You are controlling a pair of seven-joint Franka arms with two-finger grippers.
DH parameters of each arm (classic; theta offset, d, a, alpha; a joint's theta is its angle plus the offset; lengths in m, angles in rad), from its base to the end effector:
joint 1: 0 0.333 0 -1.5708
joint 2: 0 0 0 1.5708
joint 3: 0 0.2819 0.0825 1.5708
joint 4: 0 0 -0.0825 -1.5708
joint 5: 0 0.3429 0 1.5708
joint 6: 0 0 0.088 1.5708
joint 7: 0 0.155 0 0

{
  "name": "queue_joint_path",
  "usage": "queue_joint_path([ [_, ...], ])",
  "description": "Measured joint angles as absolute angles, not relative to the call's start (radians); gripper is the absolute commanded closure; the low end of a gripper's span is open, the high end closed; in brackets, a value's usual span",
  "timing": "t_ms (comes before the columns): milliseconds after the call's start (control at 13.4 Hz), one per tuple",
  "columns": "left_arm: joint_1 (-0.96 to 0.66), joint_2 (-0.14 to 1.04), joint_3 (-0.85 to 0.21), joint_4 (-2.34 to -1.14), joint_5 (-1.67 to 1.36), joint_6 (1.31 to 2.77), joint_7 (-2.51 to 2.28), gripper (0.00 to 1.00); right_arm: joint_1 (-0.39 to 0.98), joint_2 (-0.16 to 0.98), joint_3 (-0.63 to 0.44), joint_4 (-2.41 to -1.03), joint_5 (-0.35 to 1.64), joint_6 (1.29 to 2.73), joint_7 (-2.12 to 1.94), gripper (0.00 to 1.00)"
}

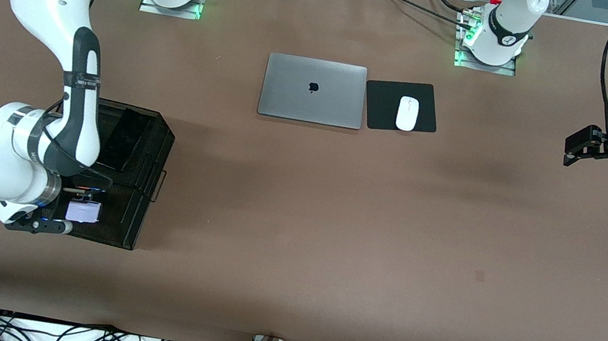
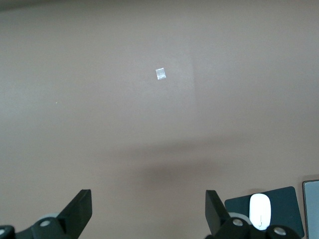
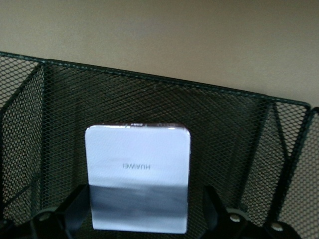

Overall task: Place phones with both arms
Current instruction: 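Carry the white phone with the right gripper and lower it into the basket, then open the right gripper to release the white phone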

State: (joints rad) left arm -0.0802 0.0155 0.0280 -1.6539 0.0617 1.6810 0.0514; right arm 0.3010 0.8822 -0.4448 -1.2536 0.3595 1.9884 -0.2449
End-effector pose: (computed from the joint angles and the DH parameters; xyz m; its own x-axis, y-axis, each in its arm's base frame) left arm 0.5258 -0.0186 0.5082 0.9939 -0.1101 0.0082 -0.1093 -0.9920 -0.0623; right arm 0.6790 -0.0016 0.2029 0.9947 0.0766 -0.0684 0.0772 -0.9970 0.0057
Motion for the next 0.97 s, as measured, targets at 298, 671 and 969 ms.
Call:
queue_joint_path([
  [298,-0.08,0.016,0.028,-1.654,0.062,1.677,0.051,0.0,0.3,0.829,-0.451,-1.235,0.359,1.951,-0.245,0.0],
  [671,-0.08,0.015,0.028,-1.651,0.062,1.677,0.051,0.0,0.302,0.657,-0.488,-1.225,0.324,1.74,-0.245,0.0],
  [969,-0.08,0.015,0.027,-1.649,0.062,1.677,0.051,0.0,0.346,0.519,-0.489,-1.259,0.204,1.64,-0.244,0.0],
])
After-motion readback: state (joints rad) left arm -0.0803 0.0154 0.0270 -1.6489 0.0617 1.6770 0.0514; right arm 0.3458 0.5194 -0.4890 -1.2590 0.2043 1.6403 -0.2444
